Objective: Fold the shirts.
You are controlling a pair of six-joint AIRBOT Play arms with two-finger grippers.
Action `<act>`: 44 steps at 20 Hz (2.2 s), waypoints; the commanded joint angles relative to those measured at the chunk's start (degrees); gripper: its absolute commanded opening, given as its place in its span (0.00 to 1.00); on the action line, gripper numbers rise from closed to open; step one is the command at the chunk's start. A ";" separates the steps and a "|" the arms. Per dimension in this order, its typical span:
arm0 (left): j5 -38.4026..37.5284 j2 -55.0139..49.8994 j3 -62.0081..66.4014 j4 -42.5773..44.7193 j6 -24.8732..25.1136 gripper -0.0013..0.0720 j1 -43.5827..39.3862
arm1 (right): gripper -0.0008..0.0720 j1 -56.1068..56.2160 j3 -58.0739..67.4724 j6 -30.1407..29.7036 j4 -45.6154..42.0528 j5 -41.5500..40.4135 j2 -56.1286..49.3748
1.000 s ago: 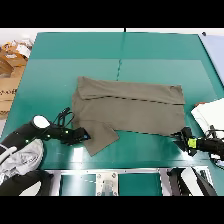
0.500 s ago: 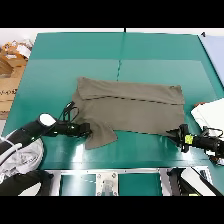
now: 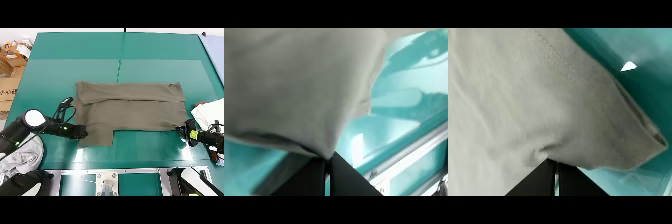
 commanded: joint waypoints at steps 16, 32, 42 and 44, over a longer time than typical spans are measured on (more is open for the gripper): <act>1.09 -3.98 21.97 10.36 2.36 0.05 8.98 | 0.03 14.03 27.28 3.96 1.40 11.37 1.53; 4.87 -43.47 54.36 10.95 5.55 0.95 13.46 | 0.67 18.53 69.20 -2.56 -2.36 14.12 -43.23; -13.33 -42.97 59.04 8.52 2.89 0.06 18.03 | 0.67 10.36 70.12 -15.96 -4.46 33.55 -54.47; -12.92 -42.97 59.04 7.26 2.89 0.05 17.75 | 0.67 12.24 70.12 -18.21 -2.60 33.94 -55.80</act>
